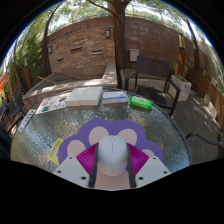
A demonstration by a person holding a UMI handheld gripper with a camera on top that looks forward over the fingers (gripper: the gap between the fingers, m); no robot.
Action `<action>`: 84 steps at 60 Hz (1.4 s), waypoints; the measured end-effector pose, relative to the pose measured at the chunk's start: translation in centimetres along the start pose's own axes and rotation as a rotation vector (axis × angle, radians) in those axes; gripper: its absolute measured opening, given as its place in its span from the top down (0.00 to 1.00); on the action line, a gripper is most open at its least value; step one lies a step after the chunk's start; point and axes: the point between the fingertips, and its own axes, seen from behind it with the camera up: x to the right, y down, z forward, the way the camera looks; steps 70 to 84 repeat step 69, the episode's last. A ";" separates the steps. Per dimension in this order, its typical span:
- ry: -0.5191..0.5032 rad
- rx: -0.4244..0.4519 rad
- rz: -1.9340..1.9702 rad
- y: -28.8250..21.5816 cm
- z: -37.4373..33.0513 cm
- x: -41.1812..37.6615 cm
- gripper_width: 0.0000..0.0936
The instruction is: Arrange mouse
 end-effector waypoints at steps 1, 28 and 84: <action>-0.005 -0.012 -0.001 0.3 0.2 0.0 0.50; 0.054 0.073 -0.050 -3.8 -13.7 -1.1 0.09; 0.134 0.158 -0.081 1.4 -36.3 -6.8 0.09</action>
